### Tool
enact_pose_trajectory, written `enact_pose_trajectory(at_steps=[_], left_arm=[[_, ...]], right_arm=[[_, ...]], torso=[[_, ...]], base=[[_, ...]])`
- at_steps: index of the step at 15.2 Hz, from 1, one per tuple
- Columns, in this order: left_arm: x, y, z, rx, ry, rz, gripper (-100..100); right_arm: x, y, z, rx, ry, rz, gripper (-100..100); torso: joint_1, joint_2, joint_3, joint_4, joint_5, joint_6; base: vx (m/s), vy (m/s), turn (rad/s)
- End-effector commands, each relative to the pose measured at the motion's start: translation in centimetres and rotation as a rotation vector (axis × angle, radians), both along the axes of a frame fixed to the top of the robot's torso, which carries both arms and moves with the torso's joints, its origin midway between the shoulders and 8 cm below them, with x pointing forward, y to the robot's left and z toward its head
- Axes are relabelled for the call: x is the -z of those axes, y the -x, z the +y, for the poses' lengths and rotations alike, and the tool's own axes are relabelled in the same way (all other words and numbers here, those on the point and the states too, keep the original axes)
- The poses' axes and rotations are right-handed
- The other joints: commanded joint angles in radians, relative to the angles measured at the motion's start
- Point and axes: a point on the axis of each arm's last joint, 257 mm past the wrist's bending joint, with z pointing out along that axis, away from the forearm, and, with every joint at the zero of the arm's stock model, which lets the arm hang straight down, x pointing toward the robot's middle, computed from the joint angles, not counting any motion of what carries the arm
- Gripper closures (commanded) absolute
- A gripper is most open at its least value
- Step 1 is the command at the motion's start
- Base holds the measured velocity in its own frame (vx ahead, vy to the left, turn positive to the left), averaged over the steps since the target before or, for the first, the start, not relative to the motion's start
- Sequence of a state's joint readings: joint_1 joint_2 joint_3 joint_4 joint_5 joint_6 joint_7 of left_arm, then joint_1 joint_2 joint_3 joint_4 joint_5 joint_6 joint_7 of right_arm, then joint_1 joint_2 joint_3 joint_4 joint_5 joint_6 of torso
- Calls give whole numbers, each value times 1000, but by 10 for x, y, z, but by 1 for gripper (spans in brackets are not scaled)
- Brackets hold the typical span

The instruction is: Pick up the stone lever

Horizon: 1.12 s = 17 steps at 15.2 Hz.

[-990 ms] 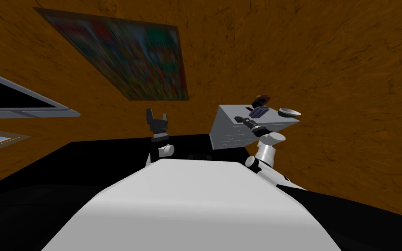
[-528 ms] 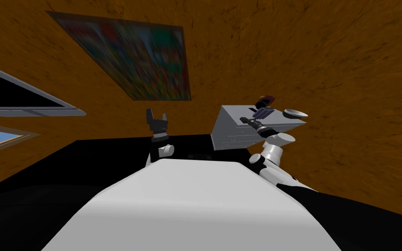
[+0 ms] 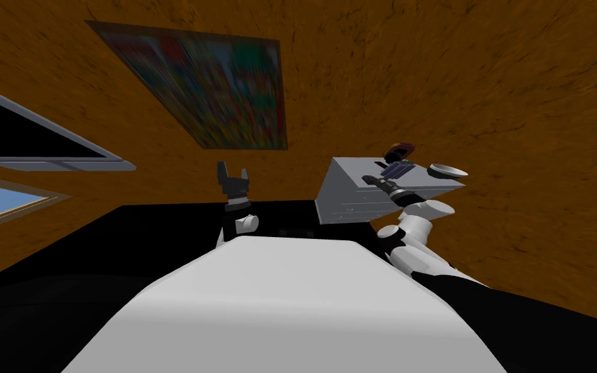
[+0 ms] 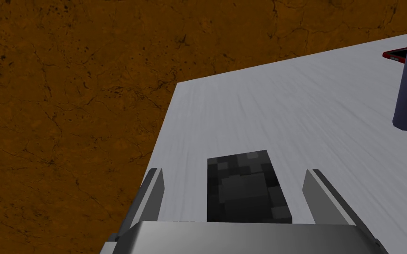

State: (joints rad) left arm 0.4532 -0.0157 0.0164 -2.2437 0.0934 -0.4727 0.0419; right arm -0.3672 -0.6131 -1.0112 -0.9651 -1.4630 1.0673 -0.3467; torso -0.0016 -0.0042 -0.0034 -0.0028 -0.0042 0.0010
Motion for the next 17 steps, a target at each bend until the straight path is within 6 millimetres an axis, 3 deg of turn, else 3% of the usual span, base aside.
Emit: enact_pose_trajectory(at_steps=[1, 2, 4, 5, 7, 8, 10, 11, 14, 15, 16, 17], left_arm=[[0, 0, 0, 0, 0, 0, 0], [0, 0, 0, 0, 0, 0, 0], [0, 0, 0, 0, 0, 0, 0], [0, 0, 0, 0, 0, 0, 0], [0, 0, 0, 0, 0, 0, 0], [0, 0, 0, 0, 0, 0, 0], [0, 0, 0, 0, 0, 0, 0], [0, 0, 0, 0, 0, 0, 0], [0, 0, 0, 0, 0, 0, 0], [0, 0, 0, 0, 0, 0, 0], [0, 0, 0, 0, 0, 0, 0], [0, 0, 0, 0, 0, 0, 0]], right_arm=[[9, 2, -3, 0, -17, 11, -100], [-6, 6, -16, 5, 9, -12, -100], [6, 7, -15, 4, -21, 5, -100], [-8, 11, -26, 7, -1, -19, -100], [2, 11, -25, 5, -27, -5, -100], [-14, 15, -35, 6, -5, -35, -100], [-2, 15, -32, 3, -35, -20, -100], [-19, 19, -41, 2, -15, -52, -100], [-11, 18, -38, 1, -33, -41, -100], [-2, 15, -32, 3, -36, -19, 100], [-2, 15, -32, 3, -35, -20, 100], [12, 12, -24, 8, -55, 4, 100]], torso=[[0, 0, 0, 0, 0, 0], [0, 0, 0, 0, 0, 0], [0, 0, 0, 0, 0, 0], [-1, 0, 0, 0, 0, 0], [0, 1, 0, 0, 0, 0], [0, 0, 0, 0, 0, 0], [1, 0, 0, 0, 0, -1], [1, -1, 0, 0, 0, -1], [0, 0, 0, 0, 0, -1], [-1, 0, 0, 0, 0, -1], [-3, 1, 0, 0, -1, 0], [-4, 2, 1, 0, -1, -1]], base=[[16, 53, 18], [10, 59, 55], [15, 53, 35], [7, 58, 49], [11, 57, 30], [16, 70, 58], [21, 62, 36], [16, 51, 51], [11, 40, 25], [-5, -22, -63], [-10, -58, -78], [-13, -80, -66]])
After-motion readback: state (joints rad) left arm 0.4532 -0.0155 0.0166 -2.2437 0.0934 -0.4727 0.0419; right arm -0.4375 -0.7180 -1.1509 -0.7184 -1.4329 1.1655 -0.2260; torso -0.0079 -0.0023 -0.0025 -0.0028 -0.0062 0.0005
